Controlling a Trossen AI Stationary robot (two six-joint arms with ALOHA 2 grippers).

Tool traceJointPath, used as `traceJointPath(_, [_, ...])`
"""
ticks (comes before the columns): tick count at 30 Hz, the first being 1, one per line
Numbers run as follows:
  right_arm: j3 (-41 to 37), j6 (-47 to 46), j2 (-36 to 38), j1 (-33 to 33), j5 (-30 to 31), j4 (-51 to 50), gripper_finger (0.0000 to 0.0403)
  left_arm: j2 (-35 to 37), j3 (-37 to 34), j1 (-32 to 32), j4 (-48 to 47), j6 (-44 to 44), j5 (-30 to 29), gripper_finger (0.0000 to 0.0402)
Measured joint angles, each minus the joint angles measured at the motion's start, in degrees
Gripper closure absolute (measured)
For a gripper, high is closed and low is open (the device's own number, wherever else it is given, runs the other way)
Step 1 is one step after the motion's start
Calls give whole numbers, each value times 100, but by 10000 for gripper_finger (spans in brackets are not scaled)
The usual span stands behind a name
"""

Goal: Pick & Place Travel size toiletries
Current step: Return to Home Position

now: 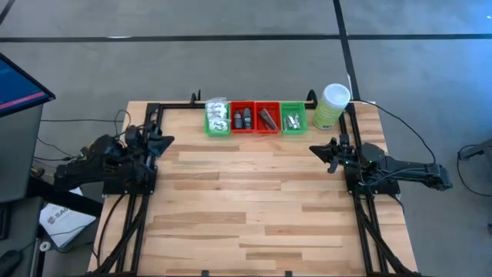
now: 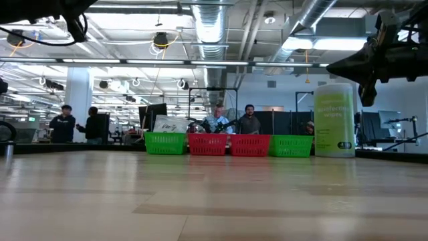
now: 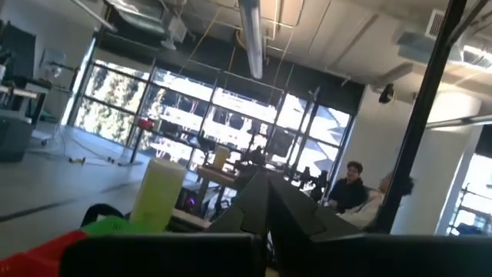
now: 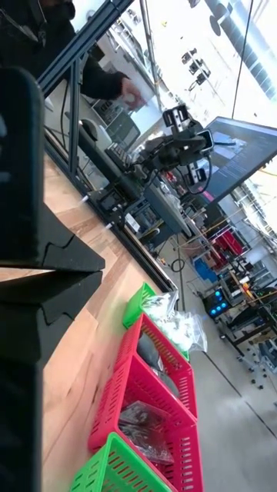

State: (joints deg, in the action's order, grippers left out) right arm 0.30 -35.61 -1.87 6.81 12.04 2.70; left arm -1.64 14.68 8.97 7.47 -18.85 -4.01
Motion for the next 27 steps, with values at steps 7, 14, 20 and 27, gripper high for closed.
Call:
traceJointPath(7, [0,1,0,0,-1,0,403,-114,0,0,146,796,20,401])
traceJointPath(14, [0,2,0,0,-1,2,403,-104,0,0,123,1277,-7,401])
traceJointPath(20, [0,2,0,0,-1,2,403,-104,0,0,115,1249,-29,401])
traceJointPath(27, [0,2,0,0,-1,3,403,-104,0,0,282,1239,-46,401])
